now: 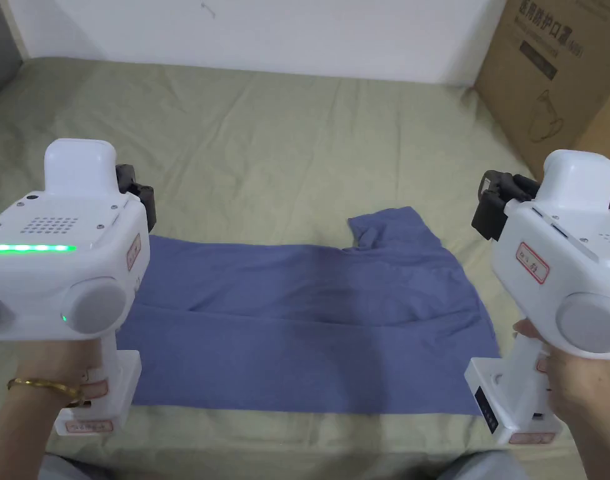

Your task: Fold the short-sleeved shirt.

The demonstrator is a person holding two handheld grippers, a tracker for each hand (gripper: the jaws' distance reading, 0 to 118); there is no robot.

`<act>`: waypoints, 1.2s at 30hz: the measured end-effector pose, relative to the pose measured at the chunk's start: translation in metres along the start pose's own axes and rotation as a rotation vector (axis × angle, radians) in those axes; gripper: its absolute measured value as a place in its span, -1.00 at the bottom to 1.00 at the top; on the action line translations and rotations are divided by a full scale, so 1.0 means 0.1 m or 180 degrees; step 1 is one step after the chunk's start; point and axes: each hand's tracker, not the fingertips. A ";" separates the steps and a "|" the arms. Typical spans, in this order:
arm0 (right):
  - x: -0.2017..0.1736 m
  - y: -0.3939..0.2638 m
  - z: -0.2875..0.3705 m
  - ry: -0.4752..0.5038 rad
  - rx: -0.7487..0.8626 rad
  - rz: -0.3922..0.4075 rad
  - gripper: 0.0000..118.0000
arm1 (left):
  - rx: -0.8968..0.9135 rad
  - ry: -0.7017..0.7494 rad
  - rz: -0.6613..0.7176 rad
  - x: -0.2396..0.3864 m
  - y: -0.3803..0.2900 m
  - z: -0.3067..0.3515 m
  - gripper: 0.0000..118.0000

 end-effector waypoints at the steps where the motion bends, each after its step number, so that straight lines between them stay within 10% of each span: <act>1: 0.00 -0.01 -0.01 0.0024 -0.0018 -0.0049 -1.00 | -0.0046 0.0001 0.0042 -0.03 0.00 -0.03 -1.00; 8: 0.01 -0.05 -0.23 0.0057 -0.0169 -0.0026 -1.00 | -0.0687 0.0000 0.0122 -0.29 0.13 -0.61 -0.91; 9: 0.00 -0.06 -0.27 0.0058 -0.0200 -0.0017 -1.00 | -0.0913 -0.0029 0.0124 -0.33 0.15 -0.77 -0.66; 11: -0.01 -0.07 -0.34 0.0063 -0.0263 0.0007 -1.00 | -0.1303 -0.0024 0.0164 -0.43 0.13 -1.11 0.57; 13: -0.01 -0.10 -0.44 0.0064 -0.0329 0.0037 -1.00 | -0.1460 -0.0105 0.0280 -0.53 0.09 -1.38 0.89; 30: 0.21 -0.42 -1.38 -0.0193 -0.0962 0.0009 -1.00 | -0.2903 0.0390 0.0134 -0.70 -0.76 -3.19 0.82; 32: 0.25 -0.45 -1.43 -0.0202 -0.1014 0.0002 -1.00 | -0.3022 0.0400 0.0065 -0.69 -0.82 -3.24 0.48; 34: 0.28 -0.48 -1.46 -0.0220 -0.1030 0.0008 -1.00 | -0.3076 0.0178 0.0379 -0.68 -0.87 -3.20 -0.69; 36: 0.32 -0.49 -1.50 -0.0211 -0.1060 -0.0009 -1.00 | -0.2959 0.0291 0.0271 -0.63 -0.84 -3.14 -0.94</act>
